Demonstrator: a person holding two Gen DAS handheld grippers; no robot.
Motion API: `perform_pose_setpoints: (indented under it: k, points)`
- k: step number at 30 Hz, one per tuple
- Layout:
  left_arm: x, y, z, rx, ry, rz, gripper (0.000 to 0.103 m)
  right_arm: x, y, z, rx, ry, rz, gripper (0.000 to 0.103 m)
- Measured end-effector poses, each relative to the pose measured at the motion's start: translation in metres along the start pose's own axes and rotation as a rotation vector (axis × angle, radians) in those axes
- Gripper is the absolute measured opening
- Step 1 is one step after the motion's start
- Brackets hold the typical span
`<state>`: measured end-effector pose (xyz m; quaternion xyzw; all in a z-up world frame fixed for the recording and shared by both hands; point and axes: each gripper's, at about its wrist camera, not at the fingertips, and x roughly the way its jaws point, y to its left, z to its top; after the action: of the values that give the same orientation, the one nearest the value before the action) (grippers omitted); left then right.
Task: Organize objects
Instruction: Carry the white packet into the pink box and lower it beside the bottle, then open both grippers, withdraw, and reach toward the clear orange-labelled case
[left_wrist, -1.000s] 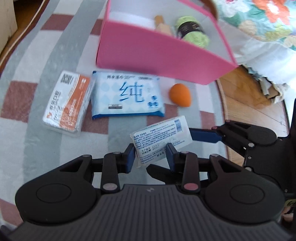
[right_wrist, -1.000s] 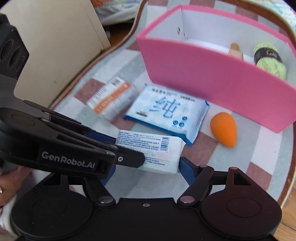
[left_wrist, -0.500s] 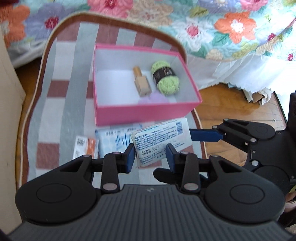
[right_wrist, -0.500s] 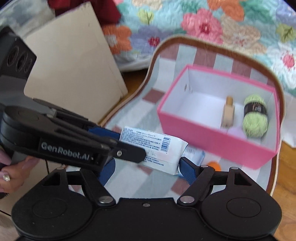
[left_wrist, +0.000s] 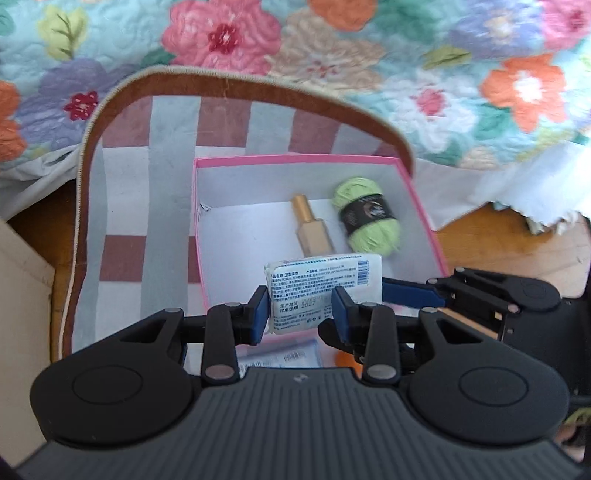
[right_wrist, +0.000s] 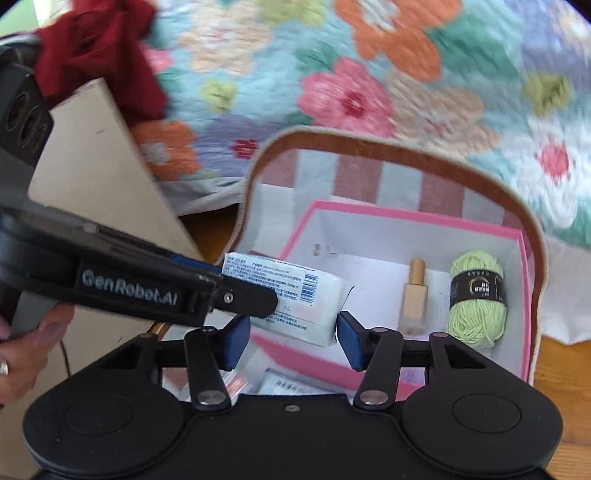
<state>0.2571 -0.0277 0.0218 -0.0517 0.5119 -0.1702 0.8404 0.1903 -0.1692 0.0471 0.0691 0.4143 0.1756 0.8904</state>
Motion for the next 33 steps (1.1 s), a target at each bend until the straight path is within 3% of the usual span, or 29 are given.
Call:
perform_pose_setpoints:
  k: [7,14,19,24,31,33]
  points:
    - [0.086,0.01,0.029,-0.015,0.067,0.074,0.035,0.082,-0.046,0.014,0.1,0.091,-0.048,0.053]
    - [0.135,0.02,0.029,-0.097,0.102,0.111,0.035,0.133,-0.074,0.011,0.109,0.151,-0.058,0.053]
    - [0.15,0.022,0.022,-0.124,0.144,0.112,0.035,0.149,-0.077,0.002,0.076,0.212,-0.067,0.053]
    - [0.162,0.022,0.017,-0.159,0.186,0.116,0.035,0.155,-0.086,-0.002,0.136,0.254,-0.055,0.053]
    - [0.172,0.018,0.011,-0.157,0.171,0.149,0.037,0.156,-0.082,-0.001,0.106,0.277,-0.104,0.054]
    - [0.17,0.016,0.008,-0.157,0.176,0.14,0.042,0.151,-0.082,0.0,0.113,0.294,-0.089,0.06]
